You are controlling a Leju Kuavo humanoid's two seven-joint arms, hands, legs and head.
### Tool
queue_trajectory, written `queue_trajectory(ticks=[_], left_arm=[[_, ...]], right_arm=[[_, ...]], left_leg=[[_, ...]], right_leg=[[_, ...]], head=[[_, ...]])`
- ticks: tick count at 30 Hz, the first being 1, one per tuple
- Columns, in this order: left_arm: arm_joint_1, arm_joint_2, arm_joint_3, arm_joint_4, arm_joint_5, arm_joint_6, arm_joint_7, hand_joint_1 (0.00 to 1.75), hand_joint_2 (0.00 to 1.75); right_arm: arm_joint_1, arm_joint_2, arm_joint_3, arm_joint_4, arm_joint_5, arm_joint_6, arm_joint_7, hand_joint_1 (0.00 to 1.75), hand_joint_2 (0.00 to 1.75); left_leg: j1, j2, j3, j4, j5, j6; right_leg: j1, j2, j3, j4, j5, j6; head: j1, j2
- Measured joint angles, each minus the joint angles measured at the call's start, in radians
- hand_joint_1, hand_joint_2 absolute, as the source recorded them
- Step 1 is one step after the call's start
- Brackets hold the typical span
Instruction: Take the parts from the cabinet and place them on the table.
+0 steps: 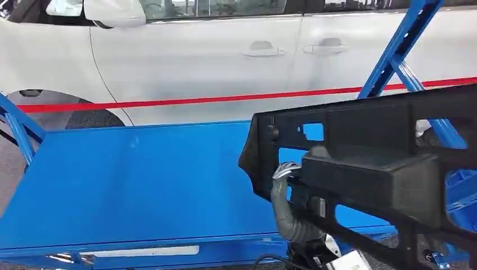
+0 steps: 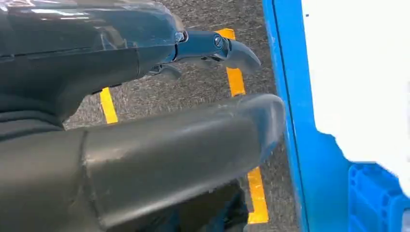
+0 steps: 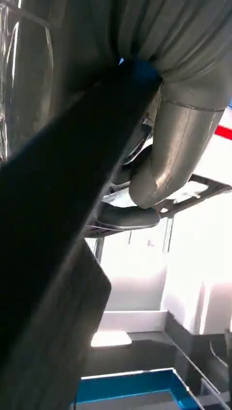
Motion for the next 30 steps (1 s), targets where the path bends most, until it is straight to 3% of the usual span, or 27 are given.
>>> queue_trajectory(ticks=[3, 4, 6, 7, 8, 9, 10, 11, 13, 14, 17, 18, 19, 21, 23, 24, 25, 26, 28, 29, 30], left_arm=[[0.003, 0.000, 0.012, 0.000, 0.002, 0.007, 0.004, 0.00, 0.00], [0.003, 0.000, 0.013, 0.000, 0.003, 0.007, 0.005, 0.00, 0.00], [0.001, 0.000, 0.015, 0.000, 0.011, 0.007, 0.007, 0.00, 0.00], [0.001, 0.000, 0.017, 0.000, 0.013, 0.007, 0.007, 0.00, 0.00], [0.001, 0.000, 0.019, 0.000, 0.014, 0.007, 0.007, 0.00, 0.00], [0.002, 0.000, 0.019, 0.000, 0.014, 0.007, 0.008, 0.00, 0.00], [0.002, 0.001, 0.021, 0.000, 0.016, 0.007, 0.008, 0.00, 0.00], [0.002, 0.001, 0.021, 0.000, 0.016, 0.007, 0.008, 0.00, 0.00], [0.001, 0.000, 0.022, 0.000, 0.015, 0.007, 0.008, 0.00, 0.00], [0.001, 0.000, 0.022, 0.000, 0.015, 0.005, 0.008, 0.00, 0.00], [0.001, 0.000, 0.027, 0.000, 0.016, 0.005, 0.011, 0.00, 0.00], [0.002, 0.000, 0.029, 0.000, 0.017, 0.005, 0.012, 0.00, 0.00], [0.004, 0.001, 0.031, 0.000, 0.017, 0.005, 0.013, 0.00, 0.00], [0.004, 0.000, 0.035, 0.000, 0.017, 0.005, 0.017, 0.00, 0.00], [0.004, 0.000, 0.036, 0.000, 0.017, 0.005, 0.018, 0.00, 0.00], [0.004, 0.000, 0.037, 0.000, 0.017, 0.005, 0.018, 0.00, 0.00], [0.004, 0.000, 0.037, 0.000, 0.017, 0.005, 0.019, 0.00, 0.00], [0.004, 0.001, 0.037, 0.000, 0.017, 0.004, 0.021, 0.00, 0.00], [0.003, 0.001, 0.037, 0.000, 0.017, 0.003, 0.021, 0.00, 0.00], [0.000, 0.001, 0.037, 0.000, 0.017, 0.003, 0.021, 0.00, 0.00], [-0.002, 0.002, 0.037, 0.000, 0.016, 0.003, 0.022, 0.00, 0.00]], right_arm=[[0.045, -0.005, -0.022, -0.027, -0.001, 0.034, -0.015, 1.75, 1.75], [0.061, -0.007, -0.030, -0.035, -0.006, 0.047, -0.019, 1.75, 1.75], [0.087, -0.013, -0.044, -0.047, -0.023, 0.072, -0.026, 1.75, 1.75], [0.100, -0.017, -0.052, -0.051, -0.029, 0.080, -0.029, 1.75, 1.75], [0.111, -0.020, -0.057, -0.051, -0.032, 0.084, -0.029, 1.75, 1.75], [0.120, -0.023, -0.061, -0.051, -0.033, 0.085, -0.030, 1.75, 1.75], [0.127, -0.025, -0.064, -0.051, -0.034, 0.086, -0.030, 1.75, 1.75], [0.131, -0.026, -0.068, -0.052, -0.034, 0.087, -0.030, 1.75, 1.75], [0.135, -0.028, -0.074, -0.058, -0.033, 0.087, -0.030, 1.75, 1.75], [0.134, -0.028, -0.075, -0.062, -0.034, 0.090, -0.031, 1.75, 1.75], [0.147, -0.029, -0.077, -0.067, -0.042, 0.106, -0.033, 1.75, 1.75], [0.155, -0.029, -0.080, -0.068, -0.049, 0.116, -0.035, 1.75, 1.75], [0.161, -0.029, -0.083, -0.068, -0.051, 0.122, -0.039, 1.75, 1.75], [0.176, -0.029, -0.087, -0.073, -0.051, 0.135, -0.047, 1.75, 1.75], [0.192, -0.029, -0.092, -0.076, -0.051, 0.144, -0.054, 1.75, 1.75], [0.198, -0.029, -0.095, -0.076, -0.051, 0.148, -0.055, 1.75, 1.75], [0.204, -0.029, -0.098, -0.076, -0.051, 0.152, -0.056, 1.75, 1.75], [0.209, -0.029, -0.101, -0.076, -0.051, 0.155, -0.058, 1.75, 1.75], [0.218, -0.028, -0.103, -0.077, -0.051, 0.165, -0.062, 1.75, 1.75], [0.221, -0.027, -0.105, -0.080, -0.051, 0.171, -0.063, 1.75, 1.75], [0.225, -0.027, -0.107, -0.083, -0.051, 0.174, -0.064, 1.75, 1.75]], left_leg=[[-0.002, 0.000, -0.003, -0.002, 0.010, 0.015], [0.006, 0.003, -0.001, -0.013, 0.018, 0.028], [0.005, 0.003, -0.008, -0.015, 0.024, 0.037], [0.004, 0.004, -0.013, -0.014, 0.026, 0.040], [0.003, 0.005, -0.019, -0.014, 0.029, 0.041], [0.003, 0.006, -0.025, -0.012, 0.032, 0.040], [0.003, 0.006, -0.030, -0.010, 0.034, 0.039], [0.003, 0.005, -0.034, -0.007, 0.036, 0.037], [0.003, 0.003, -0.040, 0.001, 0.039, 0.032], [0.002, 0.003, -0.043, 0.005, 0.041, 0.028], [-0.003, 0.002, -0.049, 0.006, 0.052, 0.007], [0.000, 0.002, -0.049, 0.003, 0.058, -0.002], [0.001, 0.001, -0.052, 0.007, 0.055, -0.008], [0.004, 0.002, -0.084, 0.081, -0.031, -0.014], [0.006, 0.003, -0.129, 0.231, -0.126, -0.021], [0.006, 0.003, -0.143, 0.296, -0.156, -0.022], [0.006, 0.003, -0.134, 0.307, -0.158, -0.023], [0.005, 0.003, -0.095, 0.264, -0.139, -0.020], [0.004, 0.003, 0.028, 0.089, -0.082, -0.010], [0.001, 0.003, 0.089, -0.006, -0.077, 0.000], [-0.008, 0.003, 0.085, -0.013, -0.073, 0.006]], right_leg=[[-0.002, 0.000, 0.001, -0.004, 0.009, 0.017], [-0.005, 0.000, -0.001, 0.004, -0.006, 0.023], [-0.006, 0.000, -0.037, 0.092, -0.078, 0.030], [-0.007, 0.000, -0.076, 0.183, -0.127, 0.034], [-0.008, 0.000, -0.109, 0.258, -0.160, 0.037], [-0.009, 0.000, -0.128, 0.306, -0.171, 0.038], [-0.011, 0.000, -0.120, 0.299, -0.156, 0.039], [-0.013, -0.001, -0.088, 0.244, -0.121, 0.038], [-0.013, -0.001, 0.020, 0.061, -0.045, 0.032], [-0.012, 0.000, 0.050, -0.002, -0.051, 0.027], [-0.004, 0.002, 0.039, 0.002, -0.034, 0.016], [-0.002, 0.002, 0.037, 0.002, -0.029, 0.008], [-0.010, -0.002, 0.032, -0.007, -0.017, -0.003], [-0.011, -0.007, 0.015, -0.008, -0.002, -0.019], [-0.008, -0.010, -0.007, -0.005, 0.012, -0.021], [-0.006, -0.010, -0.021, -0.001, 0.020, -0.021], [-0.005, -0.010, -0.034, 0.004, 0.026, -0.020], [-0.004, -0.010, -0.046, 0.009, 0.031, -0.019], [-0.003, -0.010, -0.063, 0.017, 0.041, -0.015], [-0.003, -0.010, -0.067, 0.021, 0.047, -0.011], [0.001, -0.012, -0.067, 0.020, 0.053, -0.003]], head=[[0.002, 0.000], [0.003, 0.000], [0.008, 0.000], [0.009, 0.000], [0.009, 0.000], [0.009, 0.000], [0.009, 0.000], [0.009, 0.000], [0.009, 0.000], [0.010, 0.000], [0.008, 0.000], [0.008, 0.000], [0.010, 0.000], [-0.001, 0.000], [-0.004, 0.000], [-0.004, 0.000], [-0.005, 0.000], [-0.005, 0.000], [-0.004, 0.000], [-0.005, 0.000], [-0.003, 0.000]])
